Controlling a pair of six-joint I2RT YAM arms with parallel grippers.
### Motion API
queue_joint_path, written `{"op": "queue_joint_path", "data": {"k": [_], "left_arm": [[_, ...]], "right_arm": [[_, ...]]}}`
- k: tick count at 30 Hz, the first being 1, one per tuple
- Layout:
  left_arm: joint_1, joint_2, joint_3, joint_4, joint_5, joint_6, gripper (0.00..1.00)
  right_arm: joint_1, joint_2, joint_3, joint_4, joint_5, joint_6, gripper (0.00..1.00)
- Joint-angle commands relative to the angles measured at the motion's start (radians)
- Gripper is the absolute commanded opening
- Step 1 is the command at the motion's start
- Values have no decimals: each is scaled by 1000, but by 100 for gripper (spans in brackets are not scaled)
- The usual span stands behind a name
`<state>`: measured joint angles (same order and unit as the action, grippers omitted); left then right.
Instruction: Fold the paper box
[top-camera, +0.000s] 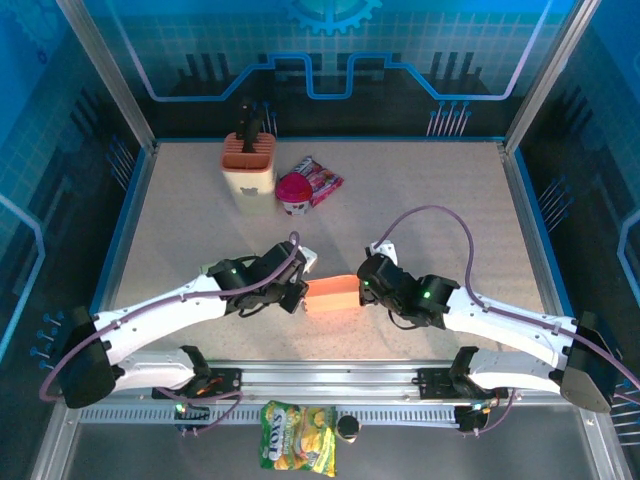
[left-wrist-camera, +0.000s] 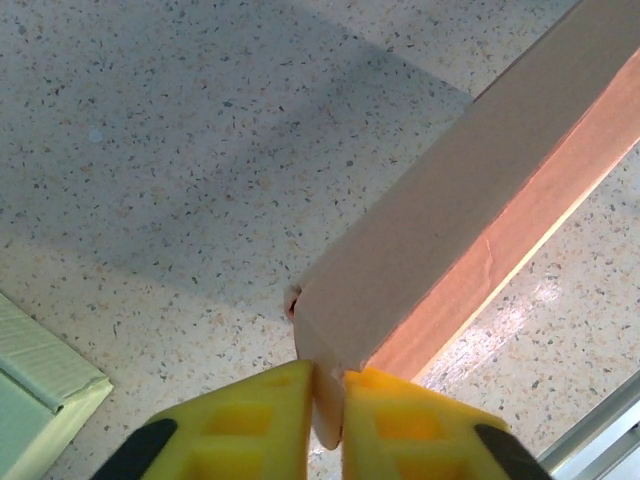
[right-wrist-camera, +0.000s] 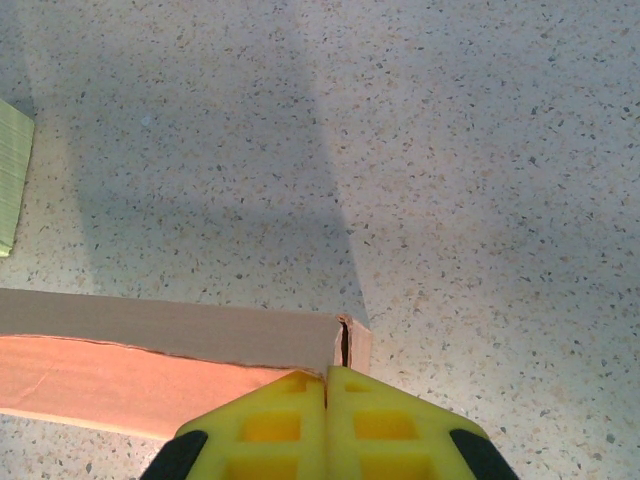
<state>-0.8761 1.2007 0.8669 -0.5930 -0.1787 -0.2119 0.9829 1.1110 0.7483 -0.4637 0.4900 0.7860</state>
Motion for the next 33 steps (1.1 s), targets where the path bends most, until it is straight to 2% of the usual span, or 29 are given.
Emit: {"op": "queue_joint_path", "data": {"k": [1,8,14,18,33], "left_arm": [[0,6,23,16,-6,-20,11],[-6,23,31,28,3,-93,7],[-12,49,46,29,13,-252,0],[-17,70,54,29,6,-346,0],[-28,92,93,-4,-29,-450,0]], "right_arm": [[16,-5,23,-42,10,17,0],[18,-5,17,-37,10,33,0],[41,8,20,-26,27,48,0],[54,16,22,-23,42,57,0],[61,11,20,-19,49,58,0]]}}
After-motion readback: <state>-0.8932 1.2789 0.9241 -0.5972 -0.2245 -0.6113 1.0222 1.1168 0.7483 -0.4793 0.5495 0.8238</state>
